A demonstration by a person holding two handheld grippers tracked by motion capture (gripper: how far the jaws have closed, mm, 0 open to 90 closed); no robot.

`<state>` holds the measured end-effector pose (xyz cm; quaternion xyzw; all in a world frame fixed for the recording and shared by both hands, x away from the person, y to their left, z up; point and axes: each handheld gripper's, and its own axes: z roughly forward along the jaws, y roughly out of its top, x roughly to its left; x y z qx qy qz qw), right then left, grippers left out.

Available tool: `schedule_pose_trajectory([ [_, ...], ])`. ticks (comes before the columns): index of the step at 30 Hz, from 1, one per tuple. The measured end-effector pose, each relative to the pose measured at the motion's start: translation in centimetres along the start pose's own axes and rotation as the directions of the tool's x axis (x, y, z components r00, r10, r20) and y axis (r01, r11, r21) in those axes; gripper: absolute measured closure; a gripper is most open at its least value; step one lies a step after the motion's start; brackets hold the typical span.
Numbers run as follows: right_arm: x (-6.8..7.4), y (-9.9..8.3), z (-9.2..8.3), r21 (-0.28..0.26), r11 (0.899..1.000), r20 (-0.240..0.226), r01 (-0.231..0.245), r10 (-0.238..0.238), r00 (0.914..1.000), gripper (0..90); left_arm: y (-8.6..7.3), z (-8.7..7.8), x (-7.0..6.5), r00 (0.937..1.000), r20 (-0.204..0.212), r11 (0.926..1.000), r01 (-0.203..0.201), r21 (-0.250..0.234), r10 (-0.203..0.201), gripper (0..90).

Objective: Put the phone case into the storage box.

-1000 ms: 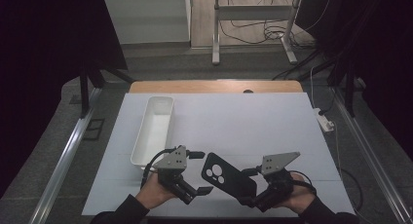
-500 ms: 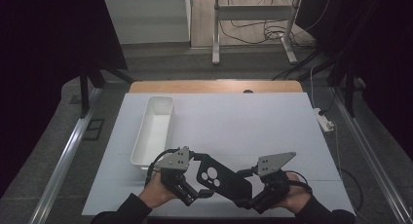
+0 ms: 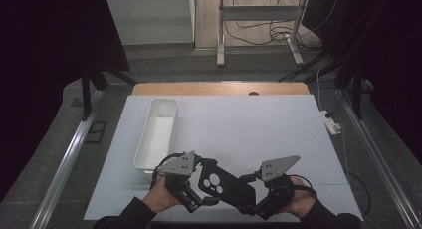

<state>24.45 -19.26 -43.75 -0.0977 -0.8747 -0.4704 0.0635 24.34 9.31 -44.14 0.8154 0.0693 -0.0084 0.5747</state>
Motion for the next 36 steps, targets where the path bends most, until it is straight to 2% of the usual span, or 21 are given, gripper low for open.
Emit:
schedule_pose_trajectory([
  [7,0.12,0.01,0.11,0.001,1.000,-0.025,0.019,-0.019,0.9995,14.2,-0.06,-0.08,-0.17,0.9993,0.035,0.9996,-0.014,-0.023,0.015,3.3],
  [11,0.17,-0.04,0.09,-0.009,1.000,-0.029,0.029,-0.029,0.9991,14.1,-0.13,-0.23,-0.08,0.9983,0.057,0.9989,0.008,-0.046,-0.006,6.7],
  [18,0.17,-0.16,0.13,-0.003,0.999,-0.027,0.050,-0.050,0.9984,13.5,0.00,-0.45,-0.10,0.9965,0.082,0.9986,0.023,-0.048,-0.019,10.3],
  [26,0.01,-0.25,0.22,-0.002,0.998,-0.014,0.060,-0.060,0.9981,12.6,0.29,-0.44,-0.30,0.9980,0.062,0.9997,0.018,-0.016,-0.017,13.4],
  [36,-0.18,-0.25,0.31,0.000,0.998,0.023,0.068,-0.068,0.9974,10.4,0.47,-0.43,-0.33,0.9989,0.027,0.9992,0.039,0.007,-0.039,14.0],
])
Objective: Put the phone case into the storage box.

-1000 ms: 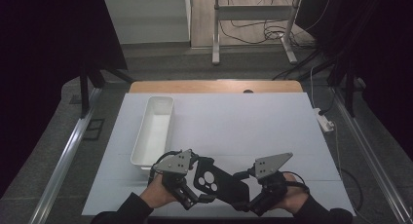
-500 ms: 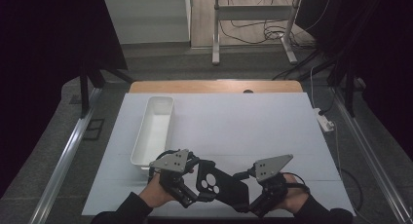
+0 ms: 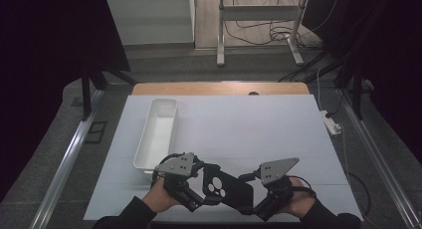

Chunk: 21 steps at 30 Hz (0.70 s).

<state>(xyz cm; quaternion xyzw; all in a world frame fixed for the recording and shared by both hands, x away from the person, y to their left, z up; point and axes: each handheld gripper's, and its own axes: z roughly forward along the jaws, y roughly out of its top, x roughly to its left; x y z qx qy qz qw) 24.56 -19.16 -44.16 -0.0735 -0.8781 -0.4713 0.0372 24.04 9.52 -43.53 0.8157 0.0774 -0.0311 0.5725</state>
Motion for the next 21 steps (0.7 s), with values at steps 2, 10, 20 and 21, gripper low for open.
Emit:
schedule_pose_trajectory([
  [2,-0.04,-0.05,0.04,0.018,1.000,0.022,0.000,-0.001,0.9998,8.5,-0.03,-0.03,0.08,0.9999,-0.017,0.9999,0.002,0.013,-0.002,13.9],
  [10,-0.10,-0.28,-0.01,0.052,0.999,0.095,0.001,-0.006,0.9954,2.7,-0.02,-0.26,0.49,0.9944,-0.097,0.9981,0.045,0.043,-0.041,13.9],
  [20,-0.49,-0.67,-0.07,0.064,0.998,0.266,-0.006,-0.011,0.9639,0.0,0.18,-0.37,0.94,0.9737,-0.210,0.9918,0.105,0.073,-0.088,13.9],
  [21,-0.56,-0.74,-0.10,0.067,0.998,0.280,-0.012,-0.008,0.9599,0.0,0.22,-0.37,1.01,0.9718,-0.217,0.9907,0.112,0.078,-0.092,13.9],
])
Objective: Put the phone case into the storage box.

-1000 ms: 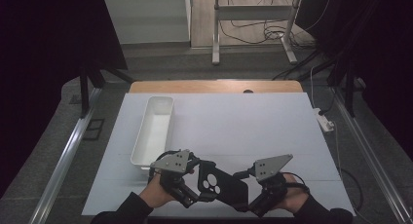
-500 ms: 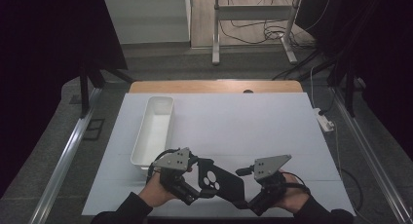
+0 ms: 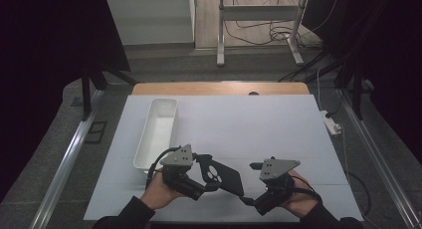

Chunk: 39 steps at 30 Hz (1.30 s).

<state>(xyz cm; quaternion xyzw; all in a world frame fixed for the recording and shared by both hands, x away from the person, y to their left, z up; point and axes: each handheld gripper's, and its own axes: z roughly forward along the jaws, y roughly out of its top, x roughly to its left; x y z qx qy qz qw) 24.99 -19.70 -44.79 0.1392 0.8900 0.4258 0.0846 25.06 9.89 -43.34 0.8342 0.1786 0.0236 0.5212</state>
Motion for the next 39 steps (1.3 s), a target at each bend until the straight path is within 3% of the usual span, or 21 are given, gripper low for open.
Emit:
schedule_pose_trajectory([
  [3,-0.3,-0.1,0.0,0.015,1.000,0.031,-0.007,0.006,0.9995,0.0,0.1,0.1,0.2,0.9994,-0.030,0.9997,0.020,0.010,-0.020,13.9],
  [9,-0.5,-0.3,0.0,0.020,0.997,0.037,-0.071,0.070,0.9969,0.0,0.4,0.1,0.5,0.9954,-0.073,0.9980,0.063,0.011,-0.062,13.8],
  [15,-0.2,-0.2,0.2,0.029,0.996,0.061,-0.081,0.079,0.9950,0.0,1.0,0.3,0.7,0.9888,-0.114,0.9951,0.098,0.010,-0.097,13.8],
  [23,0.2,0.1,0.5,0.050,0.994,0.118,-0.099,0.093,0.9886,0.0,1.9,1.3,0.8,0.9825,-0.135,0.9913,0.131,0.011,-0.128,13.7],
  [29,0.5,0.2,0.9,0.072,0.994,0.145,-0.085,0.074,0.9867,0.0,2.4,1.7,0.8,0.9797,-0.141,0.9893,0.145,0.009,-0.143,13.7],
  [34,0.5,0.4,1.4,0.083,0.989,0.176,-0.122,0.106,0.9786,0.0,2.7,2.1,0.8,0.9760,-0.150,0.9870,0.161,0.004,-0.158,13.6],
  [39,0.3,0.6,1.6,0.073,0.990,0.215,-0.124,0.106,0.9709,1.8,3.1,2.5,0.7,0.9730,-0.153,0.9845,0.175,0.004,-0.173,13.6],
])
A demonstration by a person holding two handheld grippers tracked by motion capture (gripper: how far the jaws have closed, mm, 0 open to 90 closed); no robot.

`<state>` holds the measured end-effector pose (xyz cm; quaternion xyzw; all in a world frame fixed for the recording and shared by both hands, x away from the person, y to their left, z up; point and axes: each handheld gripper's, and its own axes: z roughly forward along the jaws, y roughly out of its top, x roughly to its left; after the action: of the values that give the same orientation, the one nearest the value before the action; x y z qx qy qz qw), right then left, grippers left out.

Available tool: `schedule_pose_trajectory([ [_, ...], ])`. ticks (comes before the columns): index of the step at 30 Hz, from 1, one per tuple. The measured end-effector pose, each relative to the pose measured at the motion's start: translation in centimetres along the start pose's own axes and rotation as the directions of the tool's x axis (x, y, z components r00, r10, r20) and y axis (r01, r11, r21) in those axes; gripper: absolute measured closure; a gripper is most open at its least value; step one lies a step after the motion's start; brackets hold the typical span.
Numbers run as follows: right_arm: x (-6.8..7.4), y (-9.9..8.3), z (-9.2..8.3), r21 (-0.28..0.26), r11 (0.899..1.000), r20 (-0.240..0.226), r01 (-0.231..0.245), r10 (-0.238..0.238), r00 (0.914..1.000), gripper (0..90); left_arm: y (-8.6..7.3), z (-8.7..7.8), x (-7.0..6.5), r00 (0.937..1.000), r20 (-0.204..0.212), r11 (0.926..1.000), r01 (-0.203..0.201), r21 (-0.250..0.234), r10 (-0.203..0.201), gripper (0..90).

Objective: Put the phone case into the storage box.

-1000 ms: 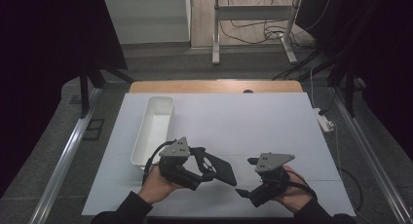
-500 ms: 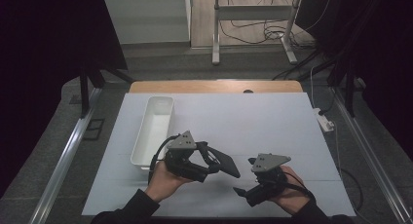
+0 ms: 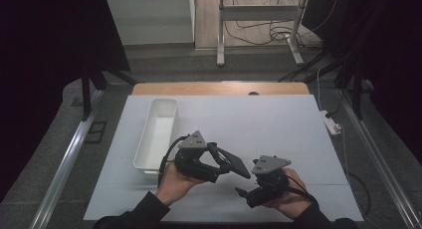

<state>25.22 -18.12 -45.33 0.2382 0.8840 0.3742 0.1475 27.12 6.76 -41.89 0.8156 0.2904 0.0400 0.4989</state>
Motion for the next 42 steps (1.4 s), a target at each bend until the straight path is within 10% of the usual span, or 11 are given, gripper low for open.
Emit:
schedule_pose_trajectory([
  [25,0.6,0.1,0.8,0.003,0.996,0.133,0.087,-0.087,0.9874,52.1,0.5,1.0,-1.0,0.9981,0.043,0.9990,0.044,0.005,-0.044,13.4],
  [42,1.4,0.1,0.6,0.007,0.978,0.183,0.211,-0.208,0.9609,83.1,0.3,1.1,0.0,0.9908,0.063,0.9921,0.122,-0.027,-0.120,11.3],
])
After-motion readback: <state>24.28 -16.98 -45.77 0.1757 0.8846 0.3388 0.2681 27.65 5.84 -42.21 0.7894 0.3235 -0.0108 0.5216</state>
